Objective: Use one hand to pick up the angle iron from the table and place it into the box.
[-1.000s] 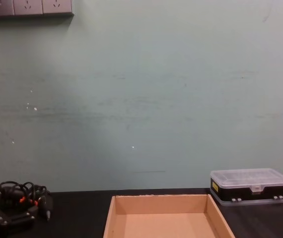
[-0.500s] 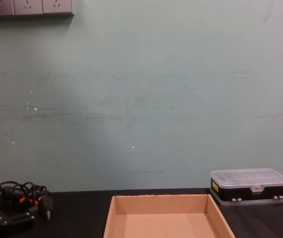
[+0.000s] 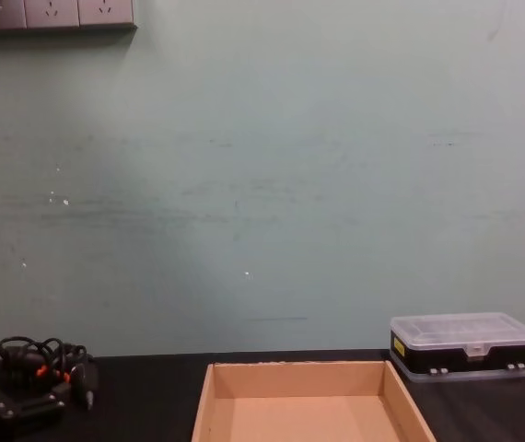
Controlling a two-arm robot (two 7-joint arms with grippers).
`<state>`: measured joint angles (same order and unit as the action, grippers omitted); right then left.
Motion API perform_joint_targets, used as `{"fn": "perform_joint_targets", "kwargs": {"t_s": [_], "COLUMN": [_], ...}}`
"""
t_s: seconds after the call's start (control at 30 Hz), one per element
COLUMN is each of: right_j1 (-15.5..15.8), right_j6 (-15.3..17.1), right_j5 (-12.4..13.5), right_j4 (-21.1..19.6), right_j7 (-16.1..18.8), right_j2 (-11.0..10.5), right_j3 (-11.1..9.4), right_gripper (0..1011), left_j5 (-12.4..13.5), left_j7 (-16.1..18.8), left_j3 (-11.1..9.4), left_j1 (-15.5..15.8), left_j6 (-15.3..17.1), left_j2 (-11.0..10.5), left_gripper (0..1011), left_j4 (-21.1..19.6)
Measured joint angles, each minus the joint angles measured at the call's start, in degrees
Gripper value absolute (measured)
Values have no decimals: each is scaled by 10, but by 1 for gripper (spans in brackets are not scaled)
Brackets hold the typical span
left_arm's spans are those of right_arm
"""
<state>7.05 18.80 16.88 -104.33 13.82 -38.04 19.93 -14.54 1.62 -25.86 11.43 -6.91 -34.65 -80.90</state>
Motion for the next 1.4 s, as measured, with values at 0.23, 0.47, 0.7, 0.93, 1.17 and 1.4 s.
{"fn": "perform_joint_targets", "kwargs": {"t_s": [0.23, 0.47, 0.7, 0.93, 1.17, 1.4], "right_j1": [0, 0, 0, 1, 3, -31], "right_j6": [-1, -1, -2, -6, -19, -7], "right_j5": [0, 1, 1, 0, -7, -18], "right_j4": [0, -1, -1, -3, -21, -30], "right_j7": [0, 0, 0, 2, 10, 22], "right_j2": [0, -1, -1, 0, 12, 30], "right_j3": [0, 1, 1, -1, -17, -18], "right_gripper": [690, 548, 548, 548, 548, 548], "left_j5": [0, 0, 0, 0, 0, 0], "left_j7": [0, 0, 0, 0, 0, 0], "left_j3": [0, 0, 0, 0, 0, 0], "left_j1": [0, 0, 0, 0, 0, 0], "left_j6": [0, 0, 0, 0, 0, 0], "left_j2": [0, 0, 0, 0, 0, 0], "left_gripper": [1011, 1011, 1011, 1011, 1011, 1011], "left_j4": [0, 0, 0, 0, 0, 0]}}
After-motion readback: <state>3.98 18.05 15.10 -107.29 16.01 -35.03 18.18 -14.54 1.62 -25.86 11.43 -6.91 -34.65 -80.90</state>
